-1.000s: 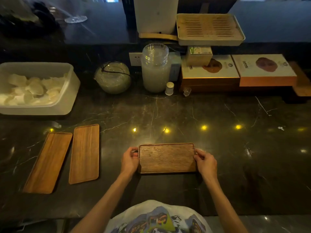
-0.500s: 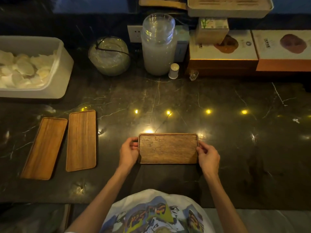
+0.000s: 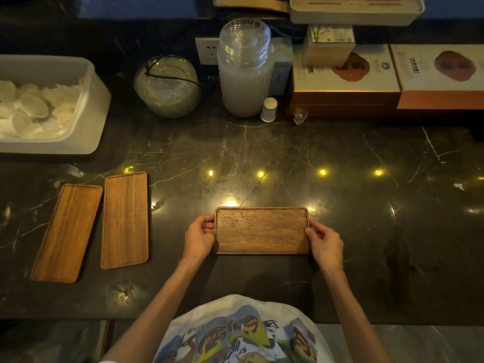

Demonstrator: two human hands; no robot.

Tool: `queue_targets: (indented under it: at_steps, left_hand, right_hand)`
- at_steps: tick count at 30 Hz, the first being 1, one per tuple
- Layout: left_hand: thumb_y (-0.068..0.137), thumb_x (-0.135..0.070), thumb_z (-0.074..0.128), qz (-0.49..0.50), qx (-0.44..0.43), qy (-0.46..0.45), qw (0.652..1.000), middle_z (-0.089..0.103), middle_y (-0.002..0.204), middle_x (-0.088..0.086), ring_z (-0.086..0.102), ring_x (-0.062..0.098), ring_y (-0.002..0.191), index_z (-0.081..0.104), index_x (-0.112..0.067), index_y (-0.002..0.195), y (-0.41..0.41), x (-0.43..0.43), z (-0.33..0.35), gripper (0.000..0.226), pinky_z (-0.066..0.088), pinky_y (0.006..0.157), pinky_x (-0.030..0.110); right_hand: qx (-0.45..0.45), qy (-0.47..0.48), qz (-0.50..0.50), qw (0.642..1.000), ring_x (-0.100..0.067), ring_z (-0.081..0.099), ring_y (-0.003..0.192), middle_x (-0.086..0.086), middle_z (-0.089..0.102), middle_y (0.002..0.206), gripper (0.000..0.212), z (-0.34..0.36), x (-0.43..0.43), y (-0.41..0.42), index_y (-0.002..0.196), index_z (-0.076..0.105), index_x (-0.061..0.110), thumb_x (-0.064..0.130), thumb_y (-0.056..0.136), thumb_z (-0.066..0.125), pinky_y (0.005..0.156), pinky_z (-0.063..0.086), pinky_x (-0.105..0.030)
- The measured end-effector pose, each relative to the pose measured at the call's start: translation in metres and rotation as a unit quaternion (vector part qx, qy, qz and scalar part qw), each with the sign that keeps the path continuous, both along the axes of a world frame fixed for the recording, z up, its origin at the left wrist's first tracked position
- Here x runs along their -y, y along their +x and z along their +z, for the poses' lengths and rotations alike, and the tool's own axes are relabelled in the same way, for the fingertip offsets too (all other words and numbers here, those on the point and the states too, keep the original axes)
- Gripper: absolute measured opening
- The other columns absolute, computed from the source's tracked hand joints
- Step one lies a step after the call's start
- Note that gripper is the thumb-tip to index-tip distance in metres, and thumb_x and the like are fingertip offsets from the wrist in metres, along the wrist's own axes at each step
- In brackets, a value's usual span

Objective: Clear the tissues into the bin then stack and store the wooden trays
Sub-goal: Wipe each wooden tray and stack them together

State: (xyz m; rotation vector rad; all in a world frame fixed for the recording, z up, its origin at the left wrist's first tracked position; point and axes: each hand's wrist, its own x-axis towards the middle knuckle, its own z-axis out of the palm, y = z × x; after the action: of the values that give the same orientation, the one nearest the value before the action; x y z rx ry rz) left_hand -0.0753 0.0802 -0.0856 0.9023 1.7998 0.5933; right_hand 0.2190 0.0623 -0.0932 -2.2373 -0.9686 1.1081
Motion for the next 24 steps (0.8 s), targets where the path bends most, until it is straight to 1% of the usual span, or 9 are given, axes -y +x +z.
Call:
queue_targets:
  at_steps: [2, 5, 7, 10, 13, 16, 19, 21, 24]
  left_hand:
    - [0.093, -0.005, 0.056, 0.000, -0.006, -0.011, 1.000, 0.067, 0.093, 0.000, 0.065, 0.011, 0.087, 0.062, -0.015, 0.116, 0.002, 0.001, 0.001, 0.026, 0.054, 0.074, 0.024]
    - [0.097, -0.014, 0.052, -0.002, 0.007, -0.018, 1.000, 0.070, 0.101, 0.002, 0.066, 0.018, 0.095, 0.060, -0.017, 0.126, 0.007, 0.004, 0.005, 0.031, 0.054, 0.090, 0.039]
    - [0.098, -0.016, 0.051, -0.005, 0.021, -0.016, 1.000, 0.070, 0.098, -0.003, 0.067, 0.015, 0.094, 0.060, -0.019, 0.127, 0.010, 0.005, 0.008, 0.031, 0.055, 0.089, 0.038]
    - [0.099, -0.021, 0.049, -0.006, 0.044, -0.013, 0.999, 0.068, 0.090, -0.017, 0.066, 0.005, 0.089, 0.063, -0.023, 0.122, 0.009, 0.007, 0.012, 0.028, 0.054, 0.083, 0.029]
    - [0.099, -0.021, 0.047, -0.014, 0.049, -0.011, 0.999, 0.067, 0.091, -0.019, 0.065, 0.005, 0.093, 0.065, -0.026, 0.118, 0.009, 0.006, 0.015, 0.026, 0.052, 0.080, 0.025]
    - [0.100, -0.026, 0.044, -0.021, 0.052, -0.014, 0.998, 0.071, 0.097, -0.009, 0.066, 0.011, 0.097, 0.067, -0.023, 0.113, 0.007, 0.006, 0.018, 0.026, 0.054, 0.087, 0.033]
    - [0.100, -0.039, 0.039, -0.006, 0.045, -0.027, 0.999, 0.070, 0.097, 0.003, 0.065, 0.019, 0.095, 0.066, -0.023, 0.092, -0.005, 0.008, 0.024, 0.033, 0.051, 0.093, 0.043]
    - [0.100, -0.044, 0.037, 0.033, 0.016, 0.000, 0.999, 0.064, 0.091, -0.001, 0.061, 0.017, 0.090, 0.059, -0.030, 0.085, -0.023, 0.007, 0.032, 0.030, 0.049, 0.089, 0.043]
    - [0.101, -0.041, 0.036, 0.087, -0.017, 0.045, 0.995, 0.061, 0.089, 0.006, 0.060, 0.025, 0.087, 0.059, -0.027, 0.091, -0.067, 0.004, 0.045, 0.029, 0.047, 0.078, 0.040]
  right_hand:
    - [-0.035, -0.017, 0.001, 0.999, -0.007, 0.058, 0.099, 0.002, 0.067, 0.117, 0.039, 0.002, 0.001, 0.002, 0.130, 0.059, 0.019, 0.034, 0.095, 0.058, 0.083, 0.048, -0.026]
    - [-0.097, -0.024, -0.026, 0.995, -0.006, 0.063, 0.093, 0.008, 0.070, 0.098, 0.036, 0.006, 0.006, -0.001, 0.122, 0.065, 0.022, 0.043, 0.096, 0.050, 0.074, 0.047, -0.022]
    - [-0.119, -0.019, -0.032, 0.992, -0.008, 0.065, 0.093, 0.006, 0.072, 0.095, 0.037, 0.008, 0.009, -0.003, 0.114, 0.069, 0.022, 0.046, 0.098, 0.046, 0.077, 0.050, -0.025]
    - [-0.142, -0.018, -0.040, 0.989, -0.012, 0.069, 0.092, 0.001, 0.075, 0.092, 0.045, 0.011, 0.010, -0.005, 0.100, 0.075, 0.019, 0.048, 0.099, 0.040, 0.083, 0.052, -0.031]
    - [-0.145, -0.013, -0.043, 0.988, -0.011, 0.069, 0.091, 0.001, 0.076, 0.090, 0.046, 0.015, 0.012, -0.005, 0.095, 0.075, 0.019, 0.047, 0.101, 0.038, 0.077, 0.050, -0.027]
    - [-0.138, -0.014, -0.022, 0.990, -0.015, 0.067, 0.099, 0.001, 0.074, 0.097, 0.042, 0.018, 0.011, -0.007, 0.103, 0.072, 0.020, 0.044, 0.101, 0.038, 0.079, 0.049, -0.027]
    - [-0.051, -0.003, -0.014, 0.999, -0.023, 0.053, 0.125, -0.004, 0.060, 0.131, 0.043, 0.022, 0.008, -0.010, 0.135, 0.054, 0.018, 0.041, 0.100, 0.044, 0.102, 0.044, -0.039]
    - [0.023, 0.010, 0.009, 1.000, -0.024, 0.045, 0.132, -0.006, 0.049, 0.143, 0.051, 0.031, 0.003, -0.016, 0.144, 0.042, 0.020, 0.042, 0.099, 0.046, 0.108, 0.039, -0.044]
    - [0.058, 0.056, 0.078, 0.994, -0.022, 0.050, 0.126, -0.006, 0.051, 0.139, 0.051, 0.048, -0.019, -0.039, 0.143, 0.044, 0.021, 0.043, 0.097, 0.048, 0.105, 0.044, -0.046]
